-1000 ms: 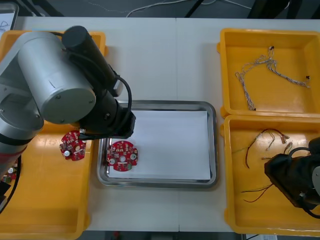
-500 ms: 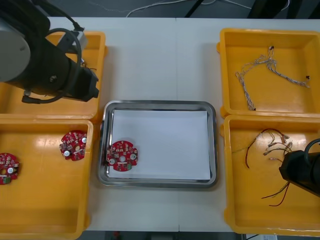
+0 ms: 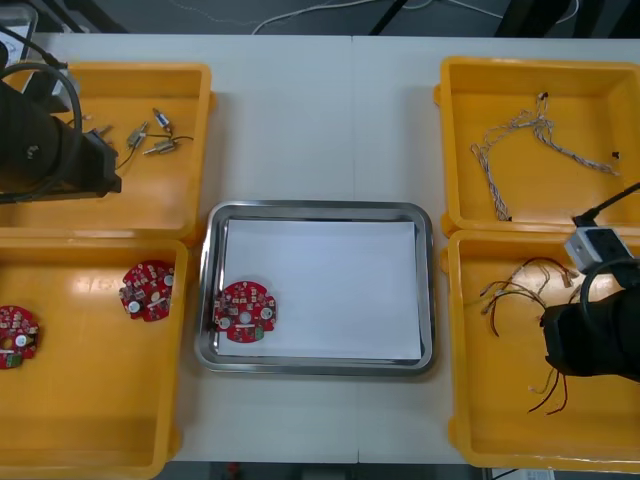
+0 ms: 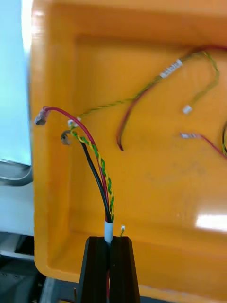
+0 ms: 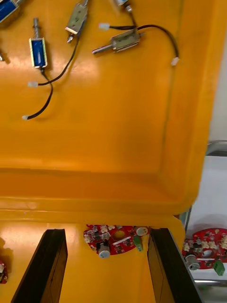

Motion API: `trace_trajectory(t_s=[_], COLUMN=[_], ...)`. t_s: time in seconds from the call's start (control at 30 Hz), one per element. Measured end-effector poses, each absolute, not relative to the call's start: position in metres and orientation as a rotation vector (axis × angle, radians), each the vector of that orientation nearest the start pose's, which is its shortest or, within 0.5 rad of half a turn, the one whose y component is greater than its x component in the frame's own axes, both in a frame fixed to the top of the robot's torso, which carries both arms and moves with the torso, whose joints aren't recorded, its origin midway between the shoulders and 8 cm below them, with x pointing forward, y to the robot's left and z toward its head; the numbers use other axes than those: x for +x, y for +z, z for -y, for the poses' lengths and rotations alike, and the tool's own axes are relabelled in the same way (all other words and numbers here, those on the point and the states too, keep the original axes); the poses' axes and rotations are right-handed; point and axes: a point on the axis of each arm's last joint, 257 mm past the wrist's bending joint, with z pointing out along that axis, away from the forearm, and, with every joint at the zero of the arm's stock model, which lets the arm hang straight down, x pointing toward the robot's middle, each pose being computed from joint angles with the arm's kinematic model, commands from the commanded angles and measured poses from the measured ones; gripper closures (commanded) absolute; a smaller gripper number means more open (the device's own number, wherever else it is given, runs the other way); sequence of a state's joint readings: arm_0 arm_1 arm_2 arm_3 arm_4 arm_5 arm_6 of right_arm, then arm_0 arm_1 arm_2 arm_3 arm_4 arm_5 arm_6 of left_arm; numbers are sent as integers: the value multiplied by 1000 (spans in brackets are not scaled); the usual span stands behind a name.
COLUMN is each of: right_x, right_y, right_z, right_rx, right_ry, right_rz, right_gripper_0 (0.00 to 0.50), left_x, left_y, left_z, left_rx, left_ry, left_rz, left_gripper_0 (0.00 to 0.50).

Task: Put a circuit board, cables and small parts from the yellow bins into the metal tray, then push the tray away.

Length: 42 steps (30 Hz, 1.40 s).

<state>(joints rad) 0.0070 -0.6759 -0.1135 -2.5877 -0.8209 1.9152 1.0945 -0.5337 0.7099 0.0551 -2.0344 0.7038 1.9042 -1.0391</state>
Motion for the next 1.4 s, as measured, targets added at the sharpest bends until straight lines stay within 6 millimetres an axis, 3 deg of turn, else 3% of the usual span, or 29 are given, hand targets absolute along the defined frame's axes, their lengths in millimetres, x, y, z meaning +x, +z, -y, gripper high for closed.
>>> trace_trajectory(t_s=[0.1,0.27,0.43,0.57,0.77,1.1,1.4], right_x=[311,321,331,333,326,337,349], right_y=[-186,-176,-164,-156,-162,-195,-216], right_z=[250,228,188,153,117,114,107], right_rx=[-376,-550,-896,-1078,-1312,-1613,-1587], right_ry=[71,33,-30,-59,-130,-287,-273], right_rz=[-2624,-2574,-2440,-2346,-2251,-2197,-2285], right_gripper_0=[500,500,500,500,500,500,500], left_x=[471,487,497,509,530,553,574], left_y=[-128,-134,-131,-135,-144,-142,-144], left_z=[-312,-328,-341,-352,-372,-387,-396], left_rx=[-209,-282,-297,-307,-345,-354,-397], left_ry=[-65,-59,-16,0,-1,10,10], left_rz=[-2582,-2556,-2515,-2497,-2481,-2463,-2448], left_gripper_0=[0,0,0,0,0,0,0])
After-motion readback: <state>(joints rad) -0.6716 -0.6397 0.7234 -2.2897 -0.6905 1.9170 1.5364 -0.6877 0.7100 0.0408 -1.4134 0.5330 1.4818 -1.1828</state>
